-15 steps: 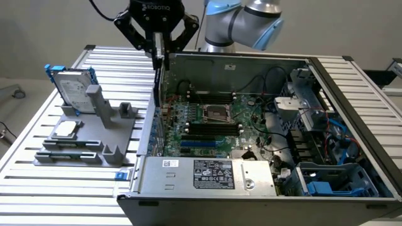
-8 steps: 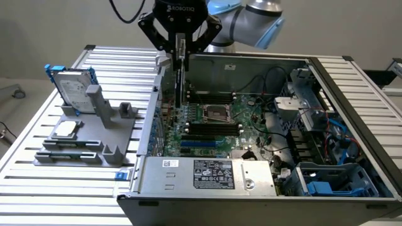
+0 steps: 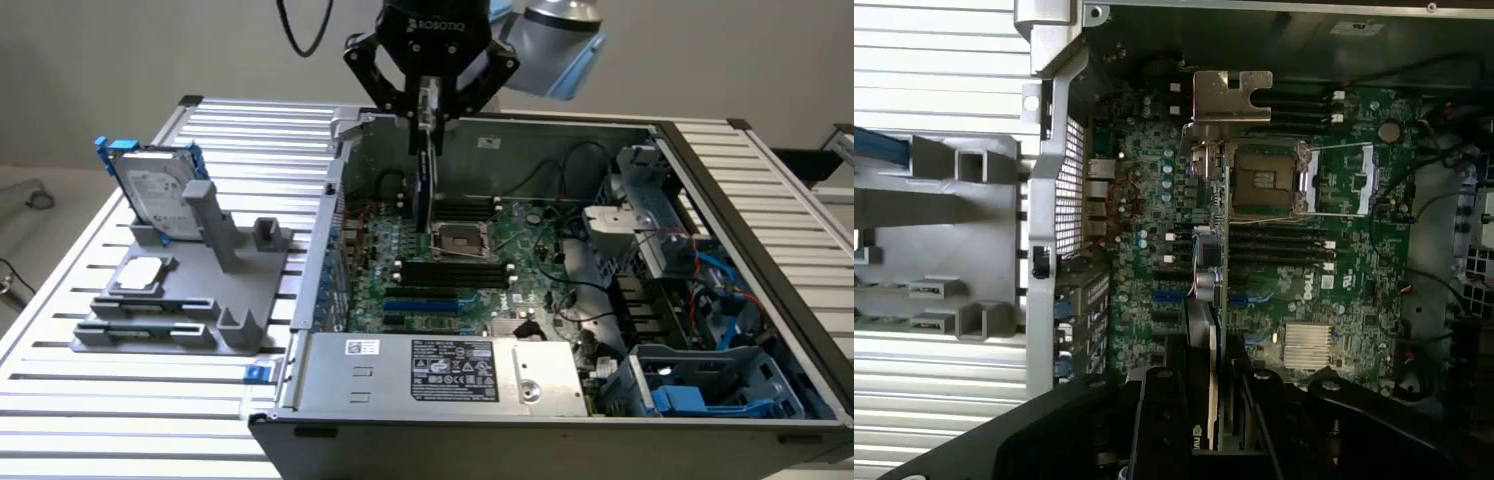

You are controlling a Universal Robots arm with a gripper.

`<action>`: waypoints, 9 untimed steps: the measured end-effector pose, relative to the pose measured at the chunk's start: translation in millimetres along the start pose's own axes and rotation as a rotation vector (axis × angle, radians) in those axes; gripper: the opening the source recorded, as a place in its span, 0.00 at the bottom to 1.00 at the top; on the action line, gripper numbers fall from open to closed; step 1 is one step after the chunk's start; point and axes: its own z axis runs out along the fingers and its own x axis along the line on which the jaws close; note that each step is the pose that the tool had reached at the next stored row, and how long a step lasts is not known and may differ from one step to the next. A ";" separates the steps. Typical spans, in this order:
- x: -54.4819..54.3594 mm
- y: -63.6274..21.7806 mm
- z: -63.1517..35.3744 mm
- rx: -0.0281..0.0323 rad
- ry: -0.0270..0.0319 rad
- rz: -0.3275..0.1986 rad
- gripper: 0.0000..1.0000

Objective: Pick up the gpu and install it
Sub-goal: 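Pick up the gpu and move the gpu toward the slot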

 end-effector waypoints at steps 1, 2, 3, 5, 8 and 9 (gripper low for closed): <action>-4.5 -0.2 1.7 0.0001 -0.0001 0.000 0.27; -8.9 -0.4 3.3 0.0002 -0.0001 0.000 0.27; -13.5 -0.6 5.1 0.0006 0.0000 0.000 0.27; -22.7 -0.9 8.6 0.0013 0.0000 0.000 0.27; -36.6 -1.5 13.9 0.0023 0.0000 0.000 0.27; -40.7 -1.7 15.6 0.0025 -0.0001 0.000 0.27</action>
